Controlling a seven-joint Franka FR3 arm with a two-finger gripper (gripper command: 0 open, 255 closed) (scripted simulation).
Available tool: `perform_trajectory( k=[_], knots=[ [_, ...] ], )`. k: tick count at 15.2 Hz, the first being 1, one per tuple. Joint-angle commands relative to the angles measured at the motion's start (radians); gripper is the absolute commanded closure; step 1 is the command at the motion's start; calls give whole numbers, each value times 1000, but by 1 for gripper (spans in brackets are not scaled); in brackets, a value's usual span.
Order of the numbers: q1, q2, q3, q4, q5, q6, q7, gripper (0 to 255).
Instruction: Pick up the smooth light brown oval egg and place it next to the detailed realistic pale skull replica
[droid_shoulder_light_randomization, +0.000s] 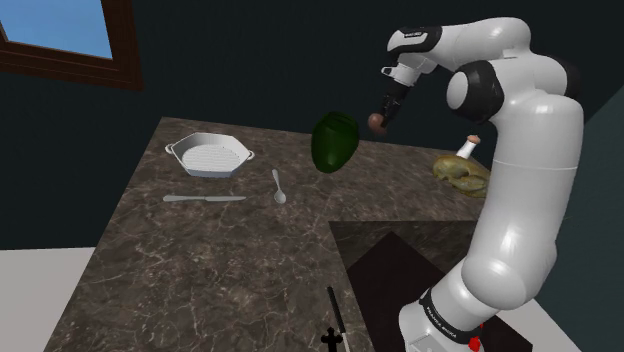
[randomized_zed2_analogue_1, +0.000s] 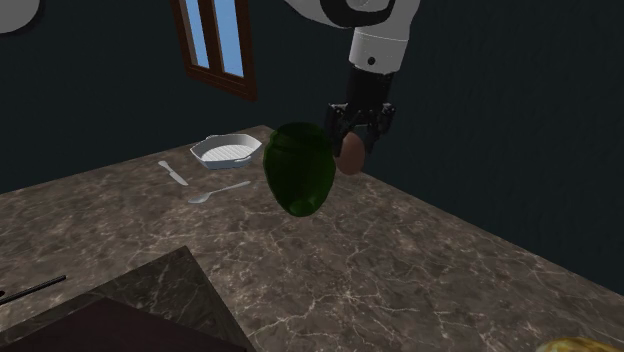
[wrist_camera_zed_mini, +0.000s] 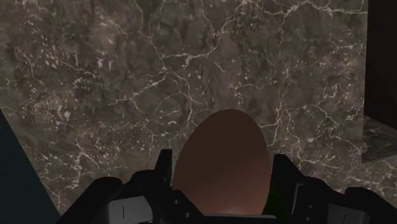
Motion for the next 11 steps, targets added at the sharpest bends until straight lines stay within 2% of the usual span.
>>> perform_trajectory(
  k=[1, 11],
  knots=[
    [-1, -3, -1, 14, -2, -16, 4, 255],
    [-86, -112, -80, -146, -63, 19, -182, 255]
  ],
)
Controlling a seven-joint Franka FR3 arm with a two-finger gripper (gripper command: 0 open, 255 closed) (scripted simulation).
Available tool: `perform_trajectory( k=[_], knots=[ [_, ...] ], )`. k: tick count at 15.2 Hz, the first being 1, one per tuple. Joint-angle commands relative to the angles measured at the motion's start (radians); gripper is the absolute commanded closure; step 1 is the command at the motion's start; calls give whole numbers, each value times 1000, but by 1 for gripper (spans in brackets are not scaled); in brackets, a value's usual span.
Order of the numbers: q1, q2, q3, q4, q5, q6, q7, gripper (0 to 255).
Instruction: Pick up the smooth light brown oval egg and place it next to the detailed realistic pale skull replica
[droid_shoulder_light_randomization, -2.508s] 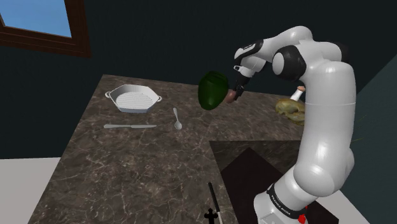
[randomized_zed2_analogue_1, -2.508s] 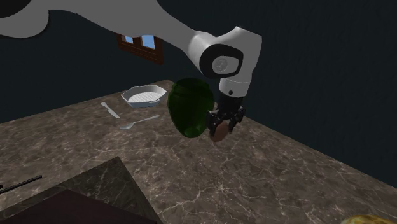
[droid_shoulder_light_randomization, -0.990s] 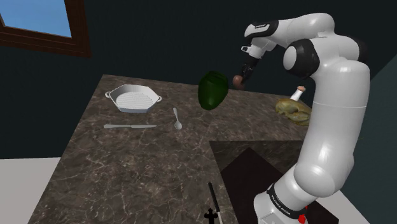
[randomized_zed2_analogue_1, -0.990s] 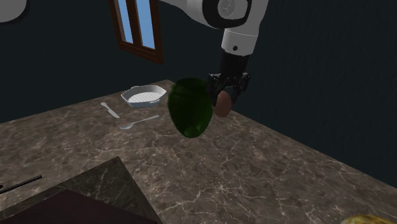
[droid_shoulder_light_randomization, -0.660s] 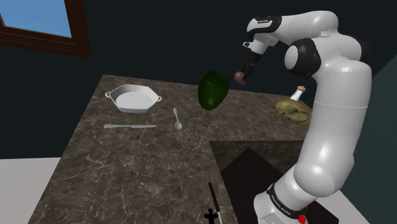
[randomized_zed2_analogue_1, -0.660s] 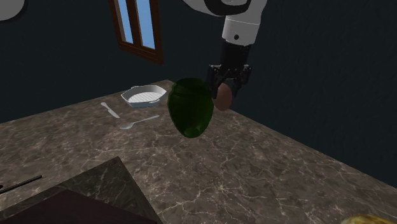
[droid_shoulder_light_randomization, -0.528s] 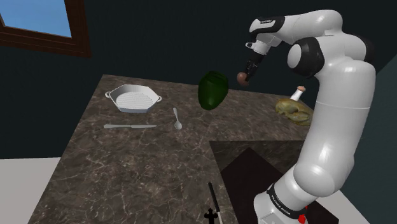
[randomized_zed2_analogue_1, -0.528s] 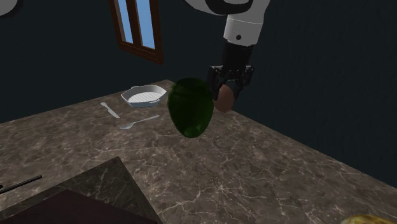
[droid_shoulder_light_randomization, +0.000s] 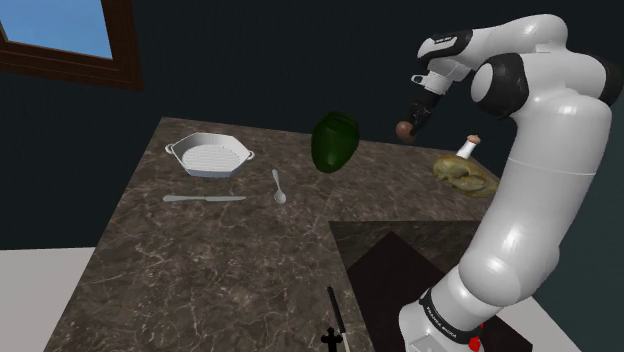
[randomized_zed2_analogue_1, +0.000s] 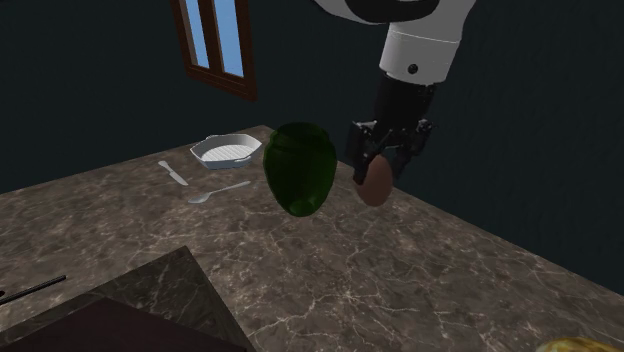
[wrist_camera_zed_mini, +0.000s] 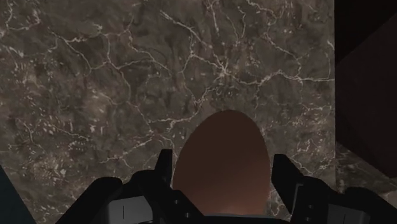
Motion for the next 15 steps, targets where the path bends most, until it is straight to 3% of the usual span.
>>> perform_trajectory(
  k=[1, 8, 15],
  knots=[
    [-27, -11, -17, -13, -8, -2, -45, 255],
    [-126, -18, -65, -33, -21, -10, -192, 255],
    [-259, 28, -101, 12, -4, -40, -352, 255]
  ],
)
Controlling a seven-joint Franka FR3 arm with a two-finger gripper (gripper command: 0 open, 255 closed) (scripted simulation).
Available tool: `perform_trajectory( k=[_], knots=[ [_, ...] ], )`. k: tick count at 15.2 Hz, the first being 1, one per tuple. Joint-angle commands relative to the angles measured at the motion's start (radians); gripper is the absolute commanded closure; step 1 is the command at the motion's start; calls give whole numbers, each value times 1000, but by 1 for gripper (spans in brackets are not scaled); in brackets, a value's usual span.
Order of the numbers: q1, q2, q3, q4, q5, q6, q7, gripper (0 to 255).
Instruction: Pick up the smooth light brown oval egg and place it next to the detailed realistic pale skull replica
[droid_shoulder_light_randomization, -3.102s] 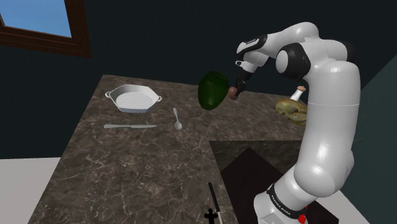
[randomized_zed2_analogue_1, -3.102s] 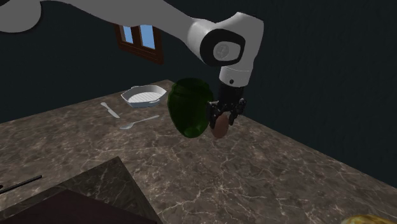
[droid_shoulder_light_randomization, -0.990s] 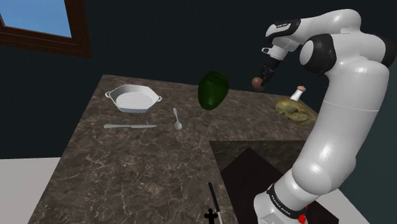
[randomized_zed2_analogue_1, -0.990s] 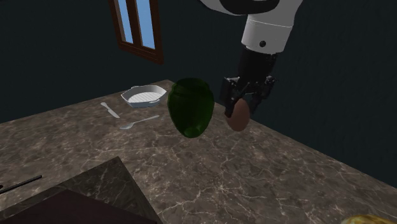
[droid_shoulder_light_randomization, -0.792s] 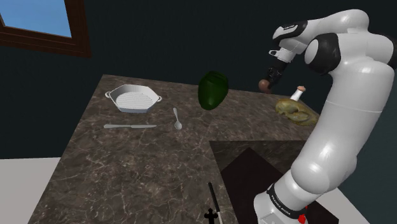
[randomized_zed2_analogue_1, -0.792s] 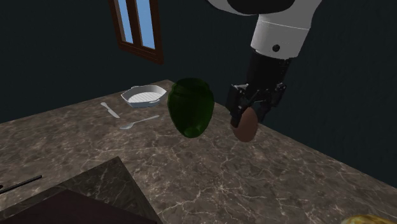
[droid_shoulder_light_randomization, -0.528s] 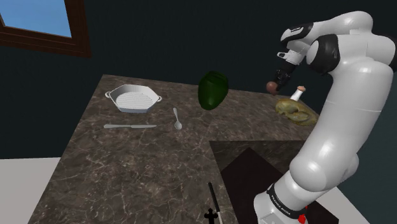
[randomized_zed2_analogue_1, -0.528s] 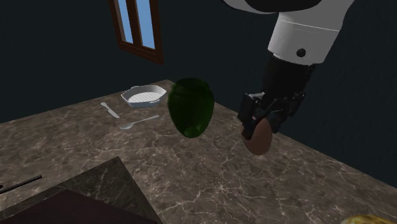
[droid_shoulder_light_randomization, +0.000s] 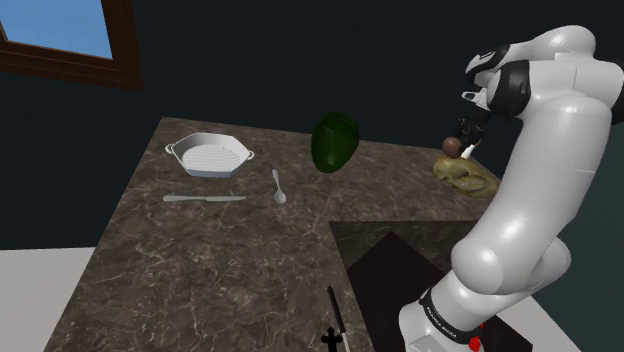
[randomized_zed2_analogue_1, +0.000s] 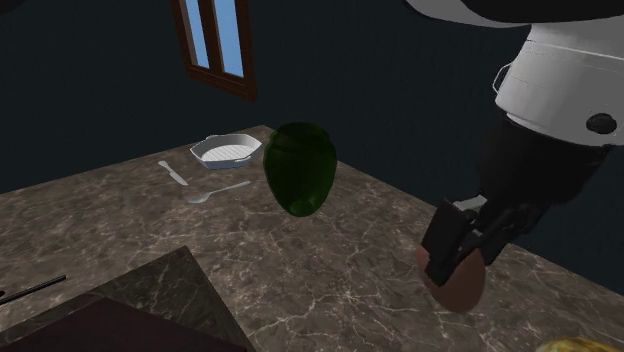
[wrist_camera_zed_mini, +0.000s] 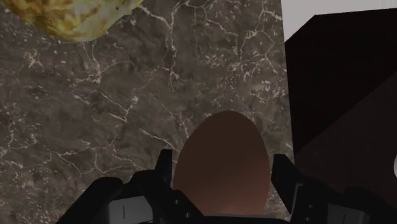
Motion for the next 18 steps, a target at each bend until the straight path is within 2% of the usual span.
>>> perform_trajectory(
  k=[1, 6, 18],
  knots=[
    [-48, 21, -9, 25, 8, -16, -53, 255],
    [-169, 88, -19, 106, 40, -53, -167, 255],
    [-161, 123, -1, -15, 71, 89, -193, 255]
  ],
)
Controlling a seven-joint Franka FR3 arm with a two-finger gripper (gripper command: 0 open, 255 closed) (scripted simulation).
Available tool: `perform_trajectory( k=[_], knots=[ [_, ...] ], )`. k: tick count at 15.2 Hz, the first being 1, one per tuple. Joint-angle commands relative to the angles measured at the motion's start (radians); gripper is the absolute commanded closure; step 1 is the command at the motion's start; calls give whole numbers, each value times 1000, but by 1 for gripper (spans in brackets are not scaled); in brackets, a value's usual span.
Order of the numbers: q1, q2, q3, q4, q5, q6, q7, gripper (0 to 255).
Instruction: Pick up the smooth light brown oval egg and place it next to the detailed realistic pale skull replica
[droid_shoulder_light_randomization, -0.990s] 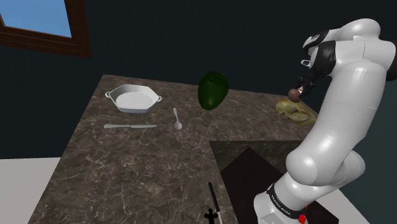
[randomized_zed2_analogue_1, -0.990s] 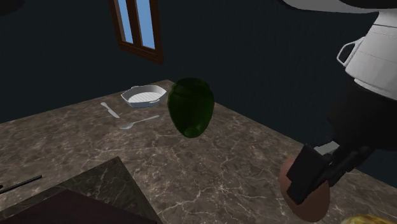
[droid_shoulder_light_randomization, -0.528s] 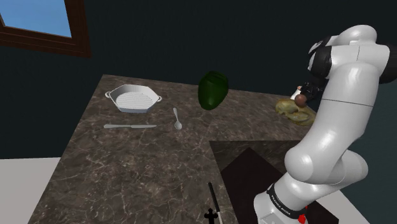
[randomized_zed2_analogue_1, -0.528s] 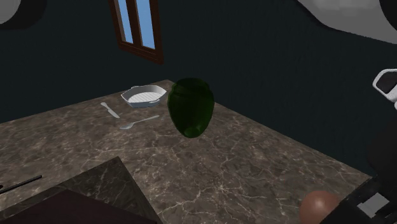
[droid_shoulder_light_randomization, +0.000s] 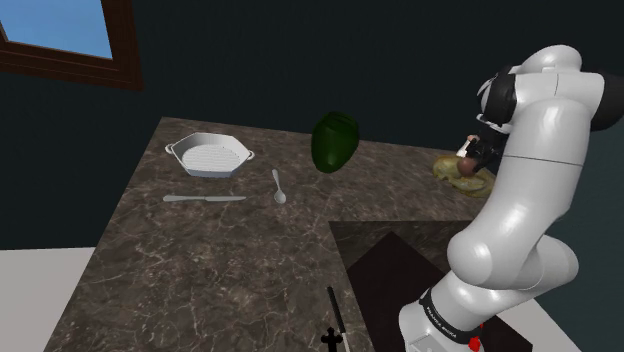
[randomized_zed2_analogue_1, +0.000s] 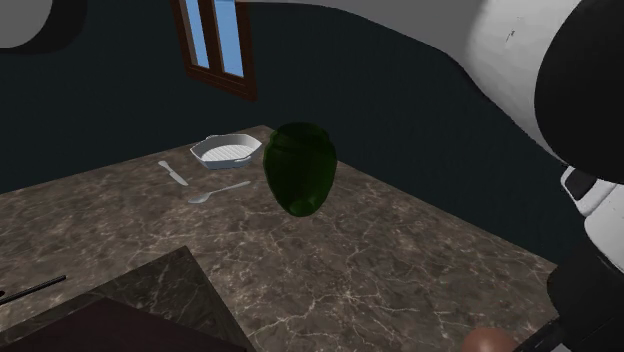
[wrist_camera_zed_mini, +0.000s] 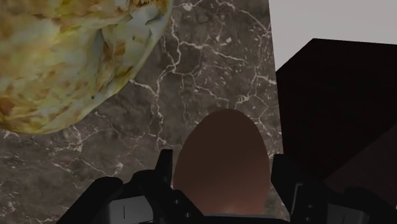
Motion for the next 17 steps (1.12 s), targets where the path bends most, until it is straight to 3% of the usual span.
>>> perform_trajectory(
  k=[1, 17],
  knots=[
    [-1, 8, 4, -16, 7, 22, -6, 255],
    [-23, 99, 52, -110, 81, 184, -55, 255]
  ],
)
